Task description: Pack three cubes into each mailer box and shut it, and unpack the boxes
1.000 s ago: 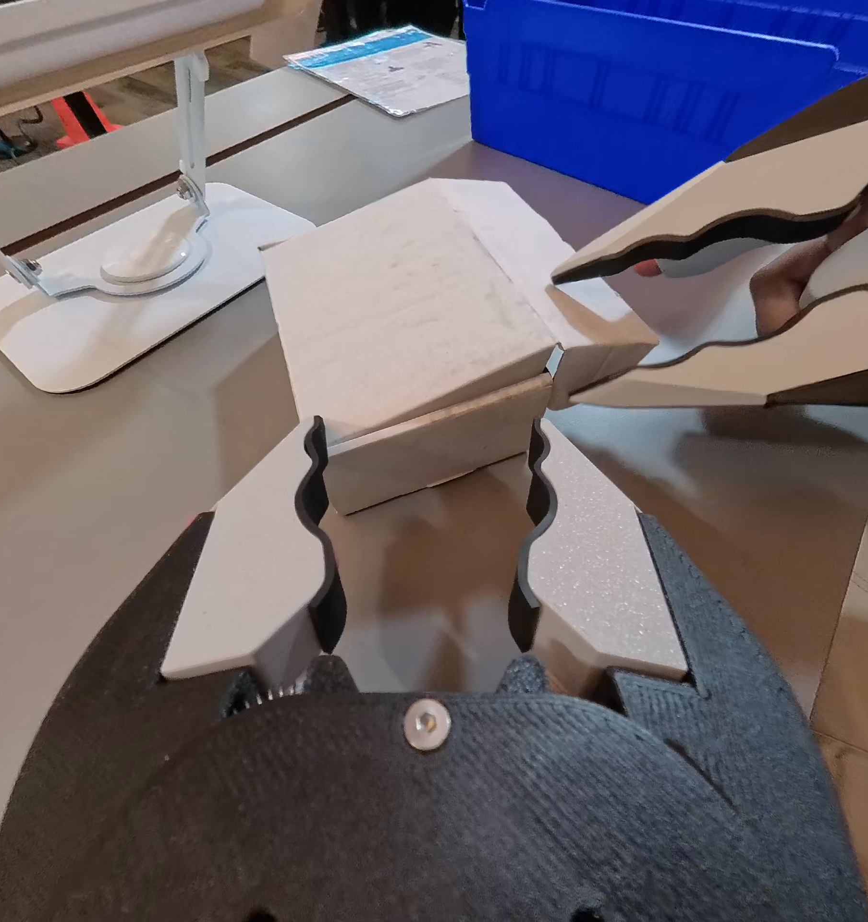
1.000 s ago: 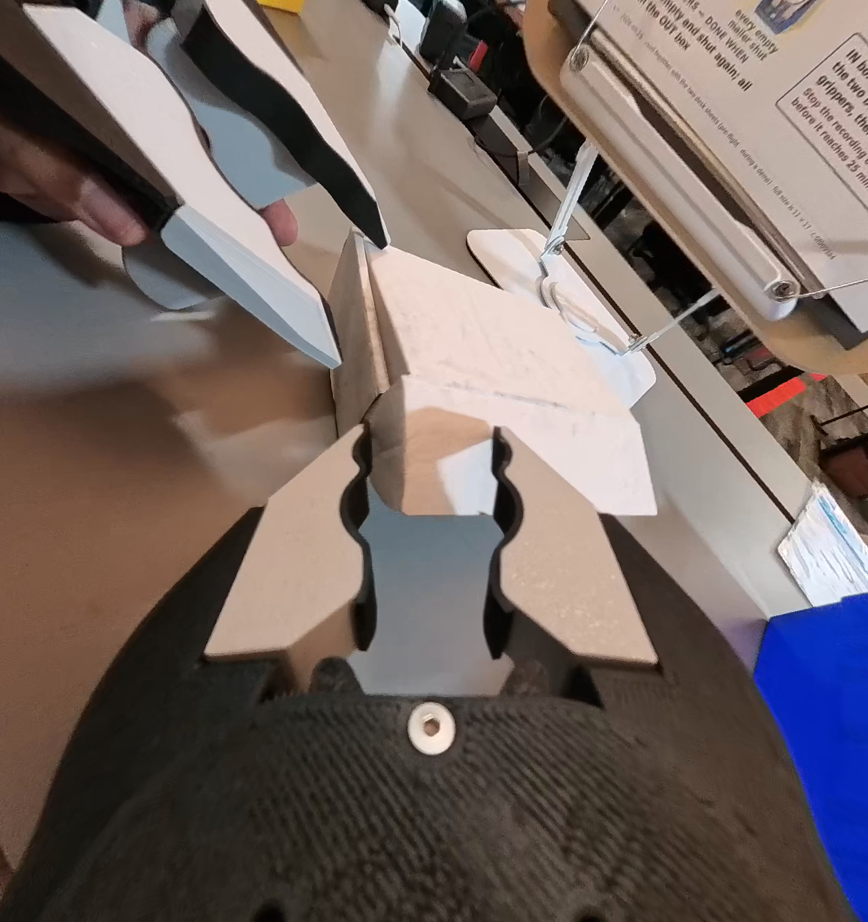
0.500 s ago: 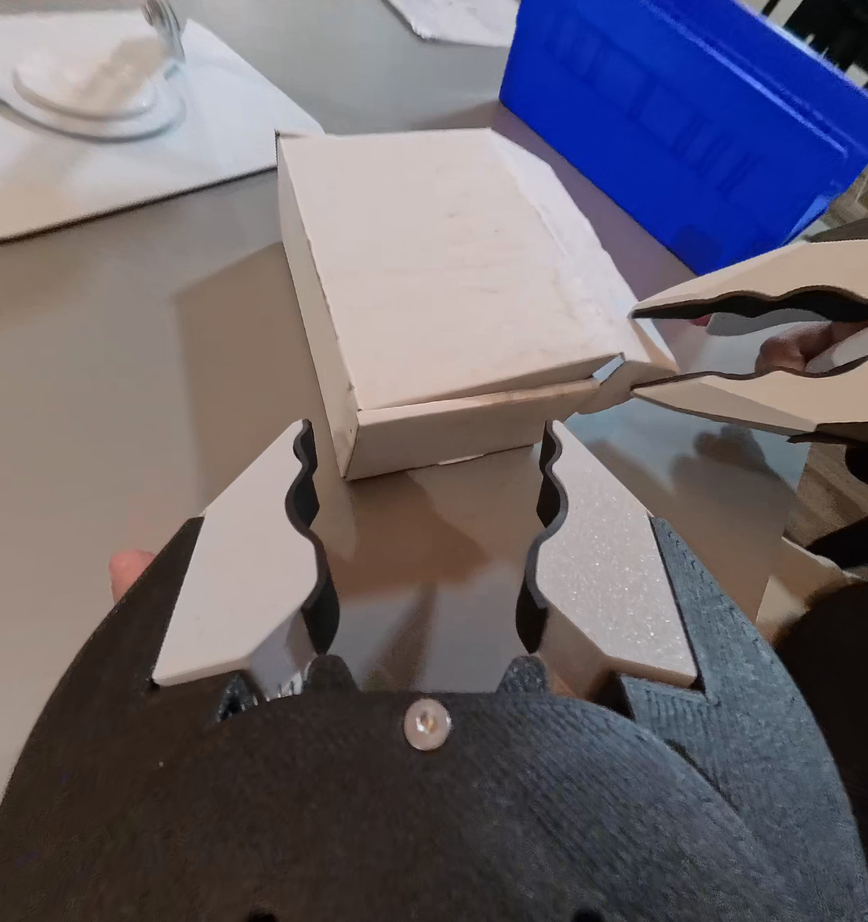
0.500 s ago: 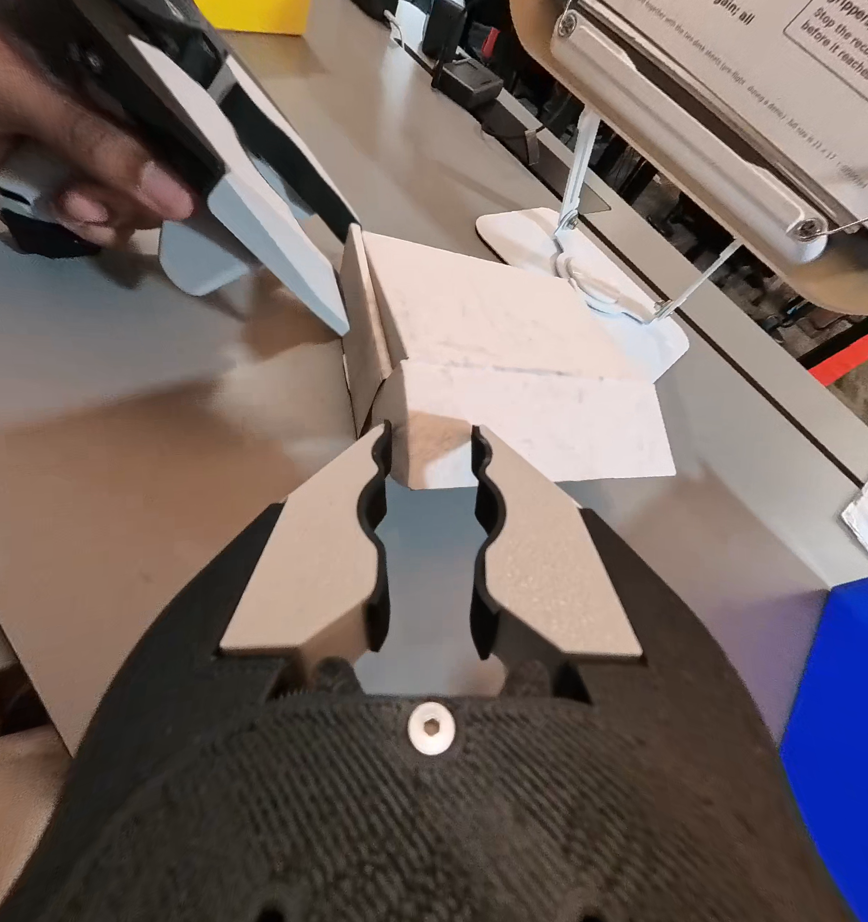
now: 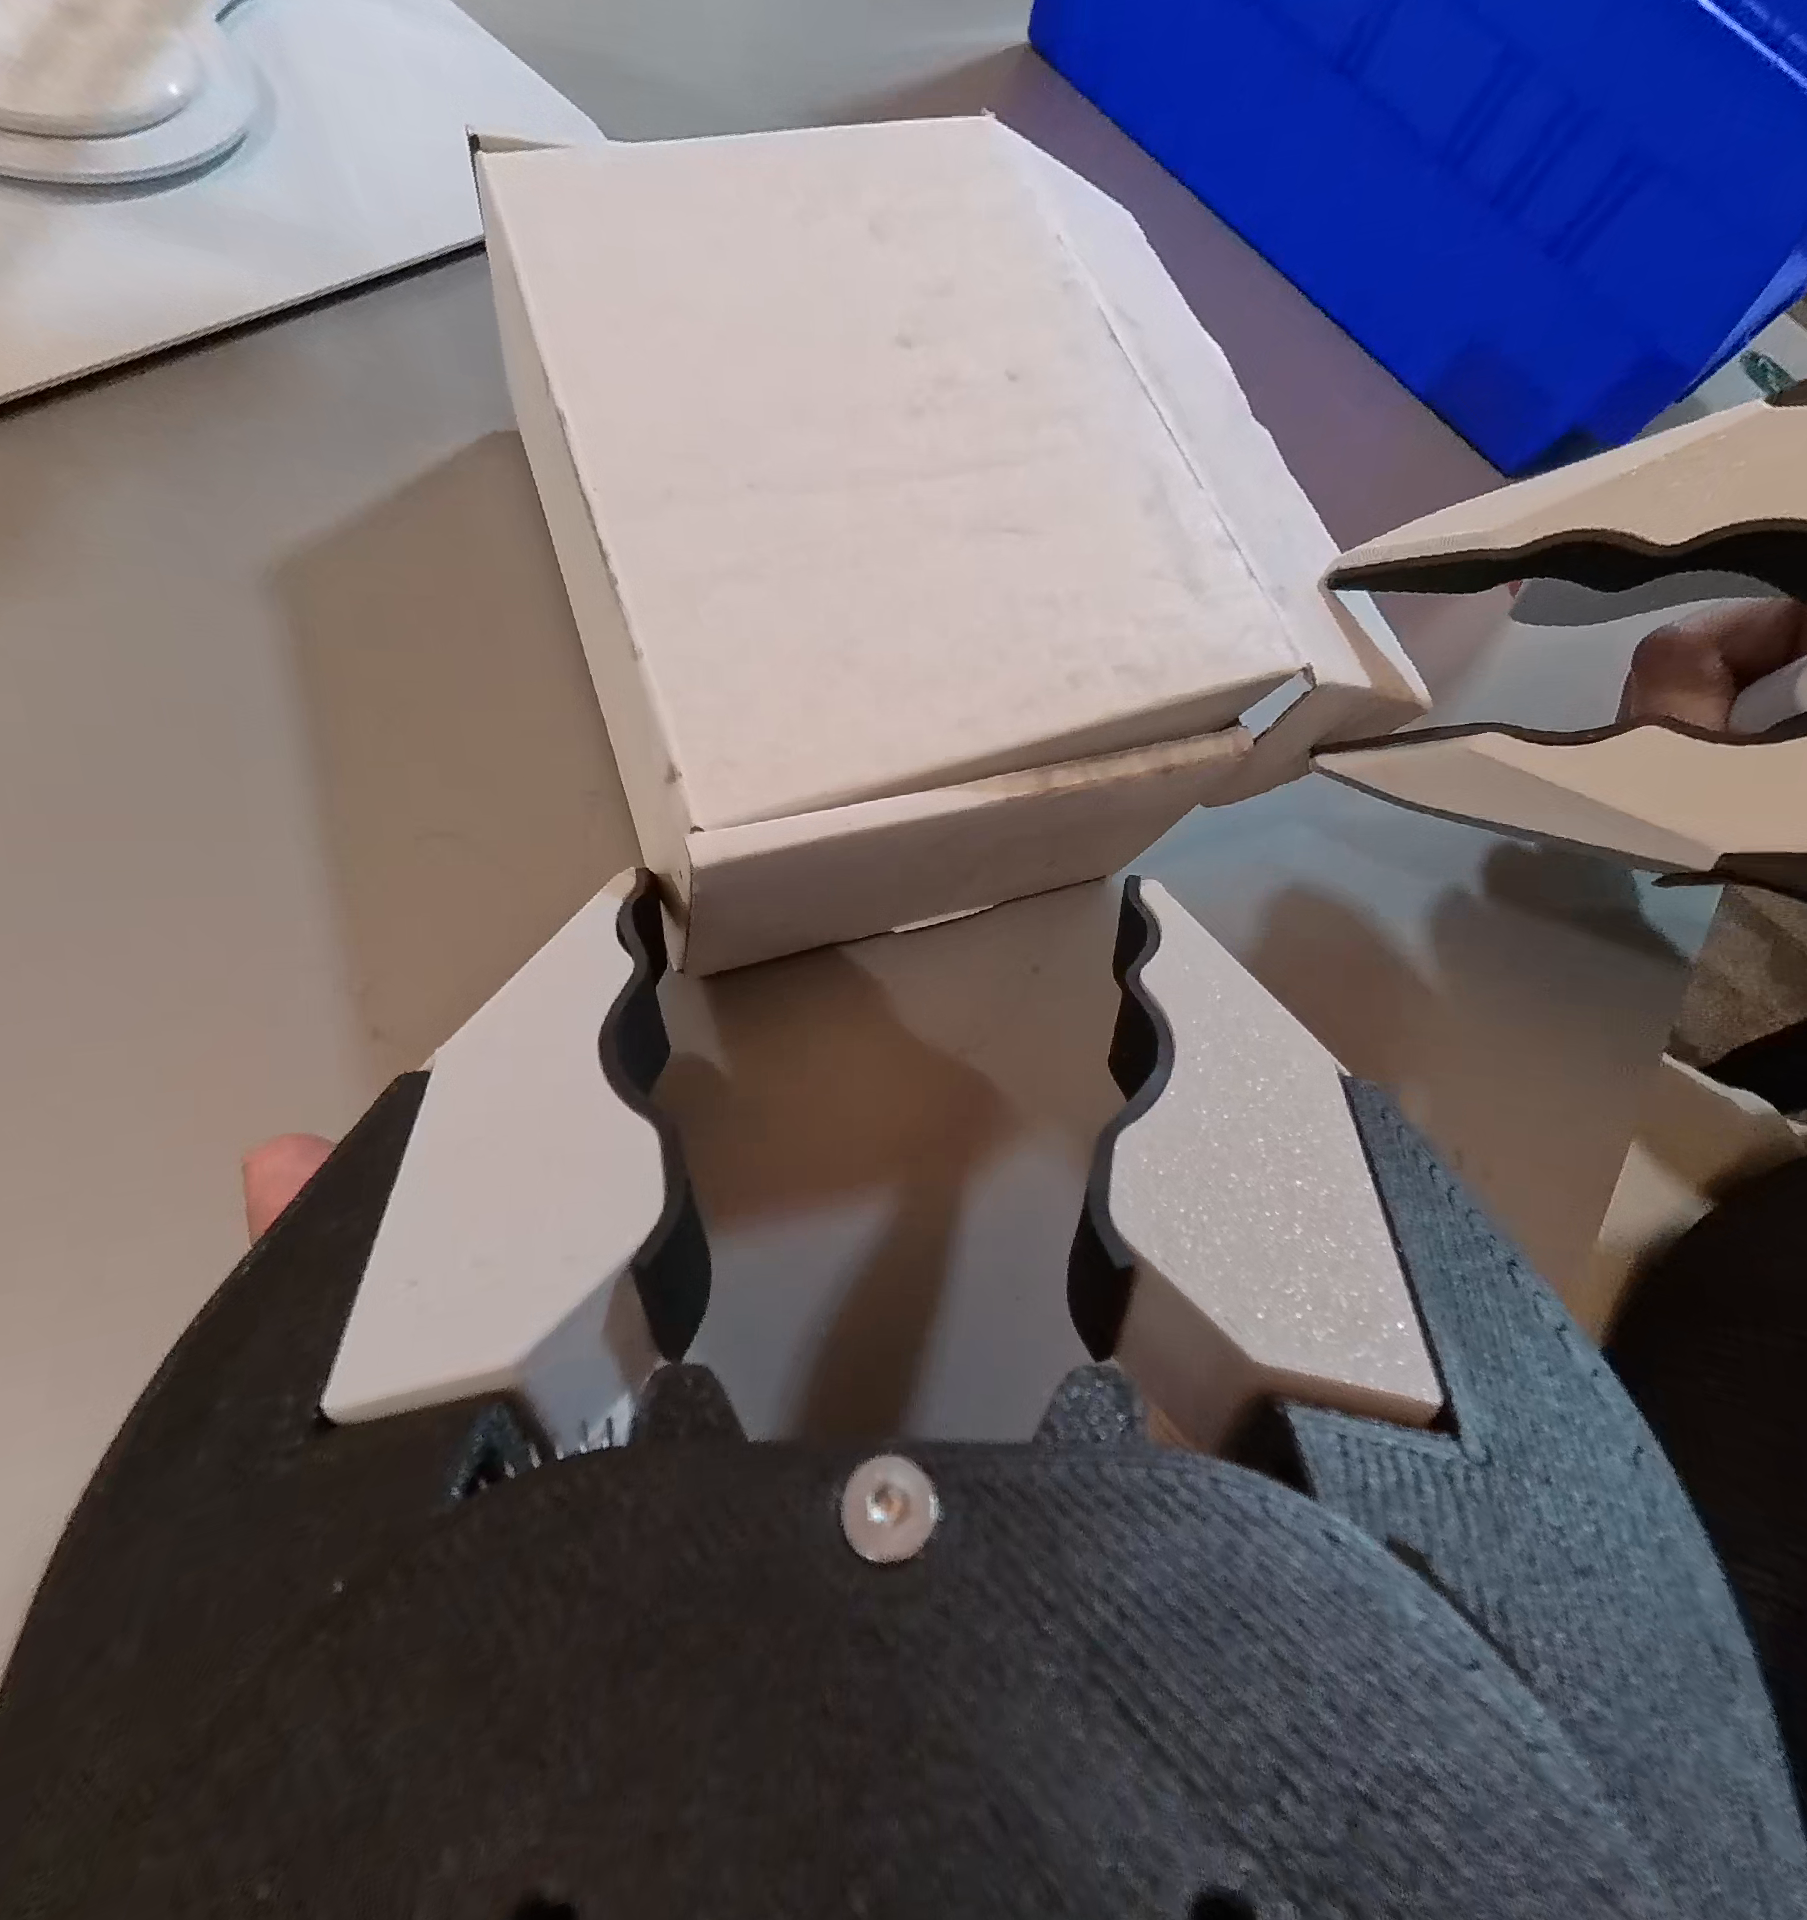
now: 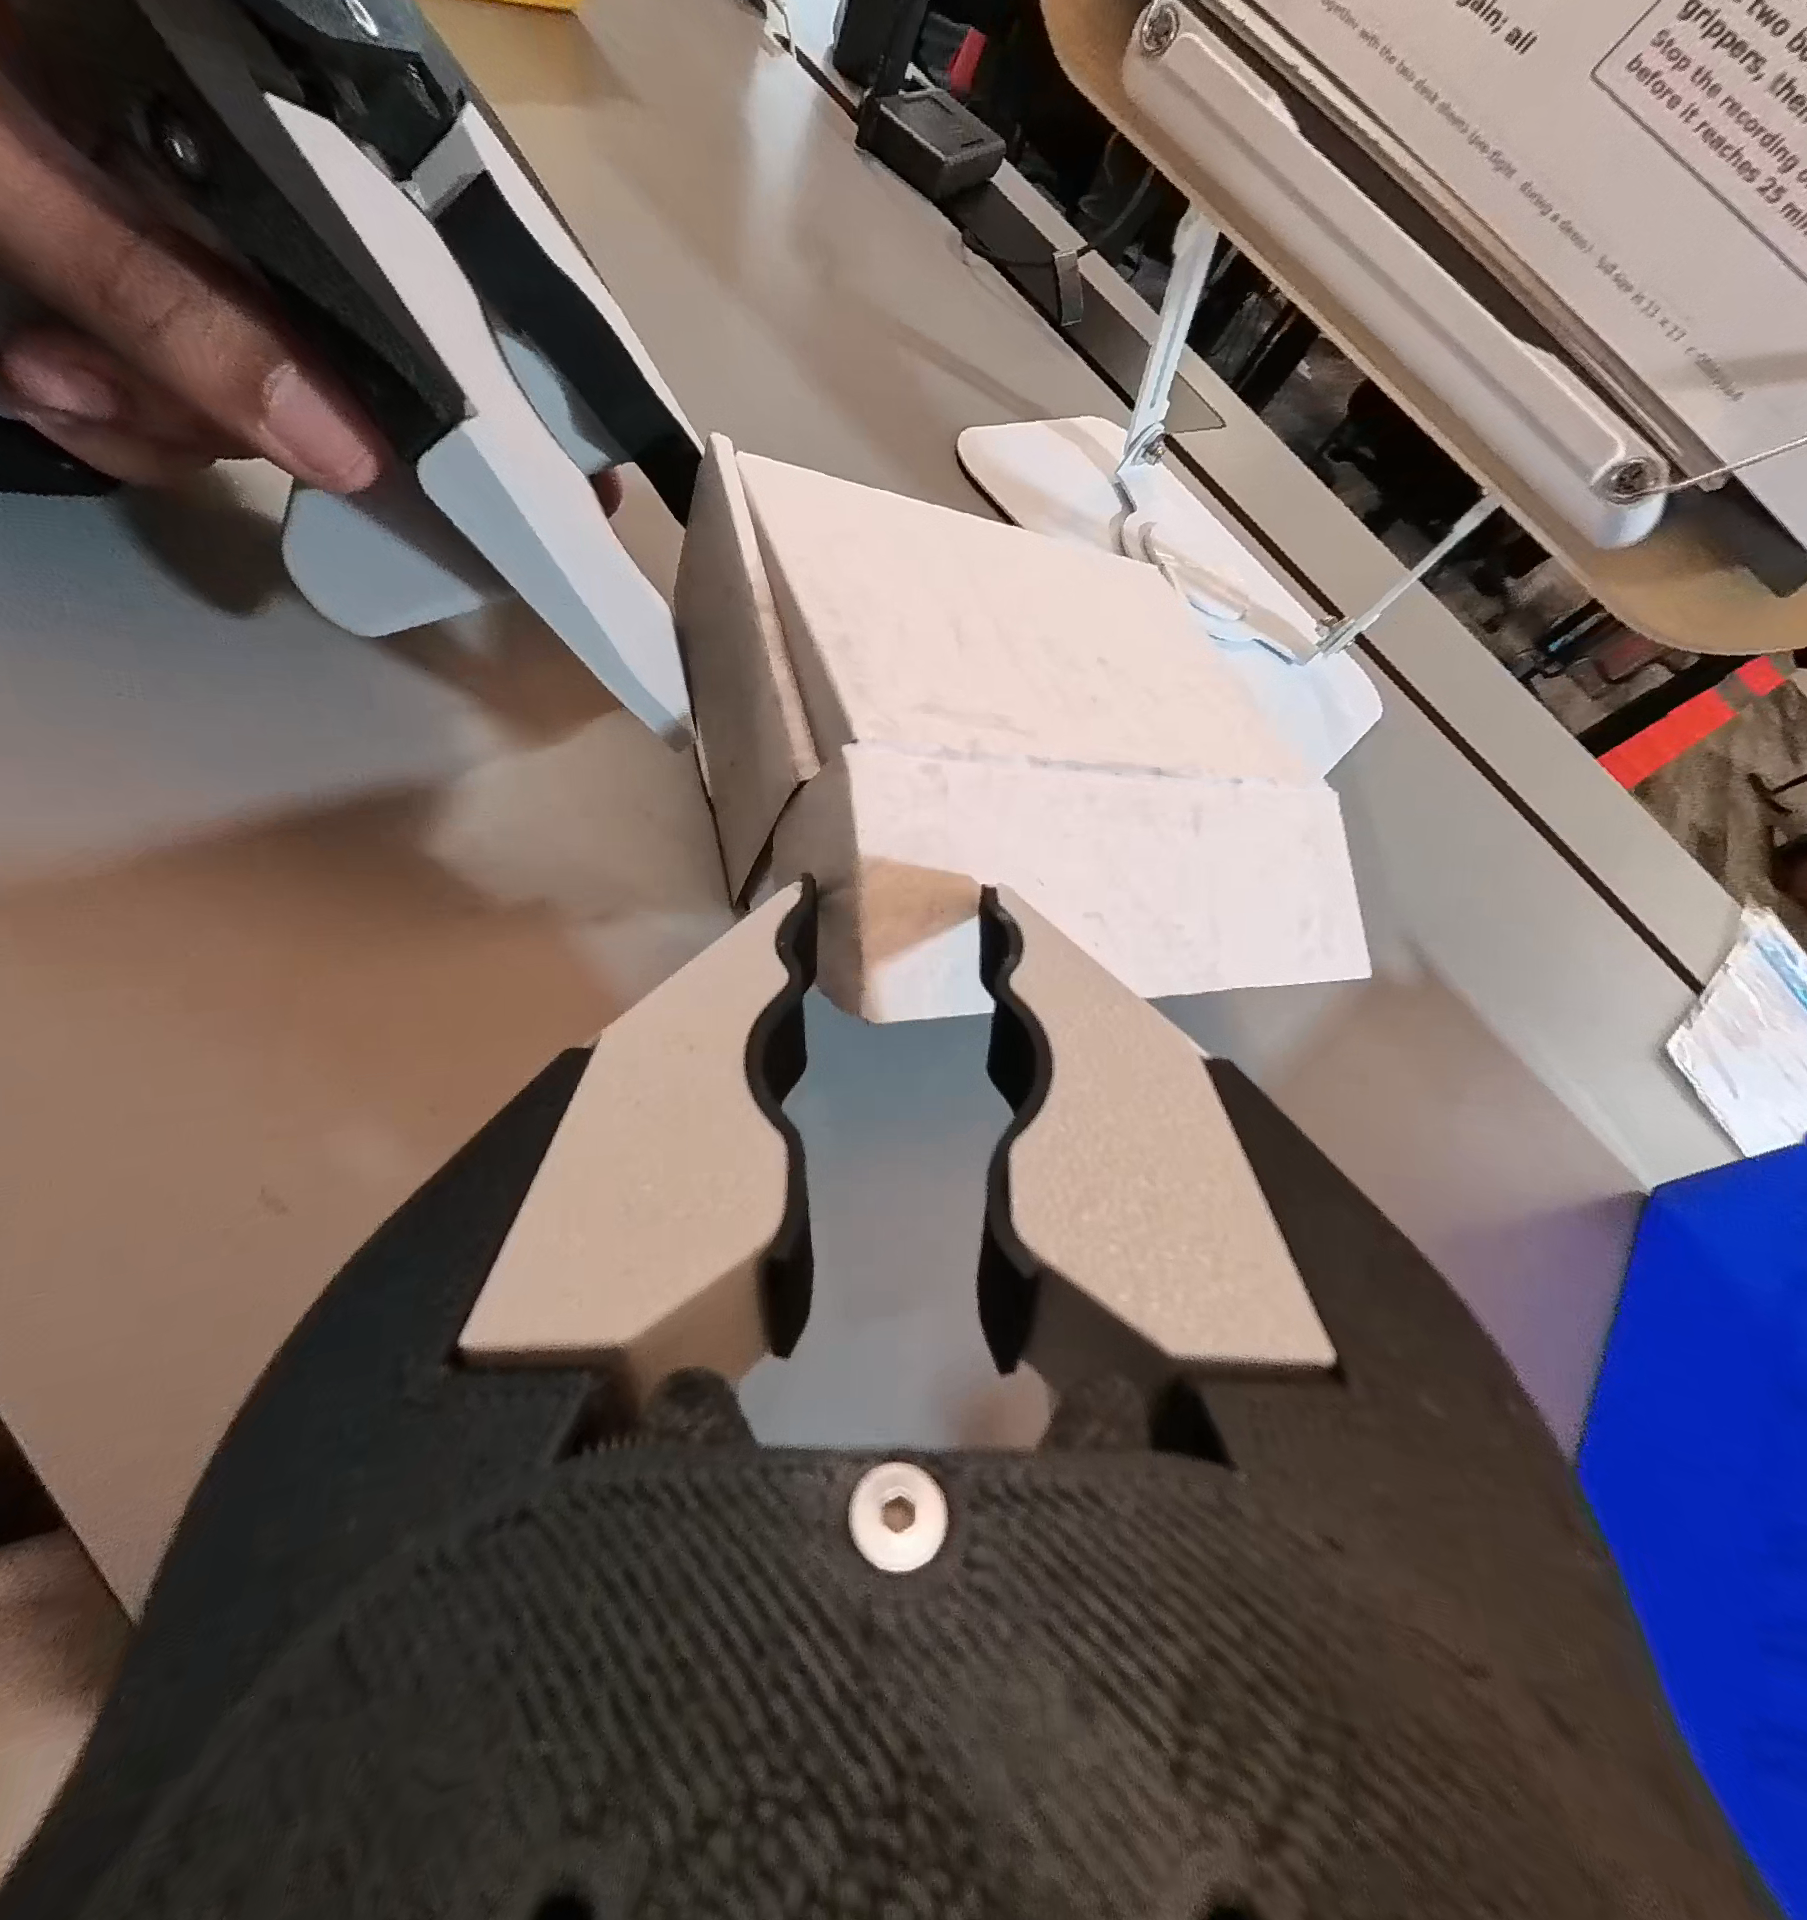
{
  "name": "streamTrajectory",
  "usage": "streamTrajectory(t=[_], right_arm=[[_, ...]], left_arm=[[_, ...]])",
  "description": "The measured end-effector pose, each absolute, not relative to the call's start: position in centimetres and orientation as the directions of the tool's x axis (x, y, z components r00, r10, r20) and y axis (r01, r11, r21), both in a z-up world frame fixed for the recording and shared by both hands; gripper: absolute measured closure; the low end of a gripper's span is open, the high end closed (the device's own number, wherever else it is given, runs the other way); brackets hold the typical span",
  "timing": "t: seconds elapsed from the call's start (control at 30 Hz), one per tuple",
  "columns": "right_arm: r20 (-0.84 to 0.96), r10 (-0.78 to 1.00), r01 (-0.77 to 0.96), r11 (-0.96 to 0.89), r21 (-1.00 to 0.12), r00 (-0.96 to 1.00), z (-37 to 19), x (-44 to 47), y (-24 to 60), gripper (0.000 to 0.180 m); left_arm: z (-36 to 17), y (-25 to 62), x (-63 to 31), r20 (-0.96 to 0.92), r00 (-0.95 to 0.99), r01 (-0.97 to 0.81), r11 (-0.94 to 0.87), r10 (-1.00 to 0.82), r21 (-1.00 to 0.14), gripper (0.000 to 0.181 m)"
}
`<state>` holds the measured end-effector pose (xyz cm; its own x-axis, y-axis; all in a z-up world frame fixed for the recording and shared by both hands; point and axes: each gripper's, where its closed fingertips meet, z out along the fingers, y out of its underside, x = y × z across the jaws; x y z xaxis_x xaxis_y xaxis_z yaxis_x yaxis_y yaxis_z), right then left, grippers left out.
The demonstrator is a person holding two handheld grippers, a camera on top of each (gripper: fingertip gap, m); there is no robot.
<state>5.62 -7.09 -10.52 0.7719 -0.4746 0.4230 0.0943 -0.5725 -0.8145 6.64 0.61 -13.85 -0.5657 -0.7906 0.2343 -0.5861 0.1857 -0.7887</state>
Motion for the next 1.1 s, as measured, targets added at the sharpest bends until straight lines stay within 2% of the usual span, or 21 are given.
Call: streamTrajectory(t=[0.47,1.1], right_arm=[[0.420,-0.487,0.086,-0.570,-0.817,0.766,-10.74,5.71,-7.01,0.151],[0.565,-0.513,0.131,-0.655,-0.744,0.647,-11.45,5.84,-6.75,0.145]], left_arm=[[-14.21,0.57,6.58,0.183,-0.568,-0.578,0.230,-0.803,-0.783,0.093],[-14.31,0.63,6.57,0.160,-0.566,-0.573,0.246,-0.809,-0.782,0.094]])
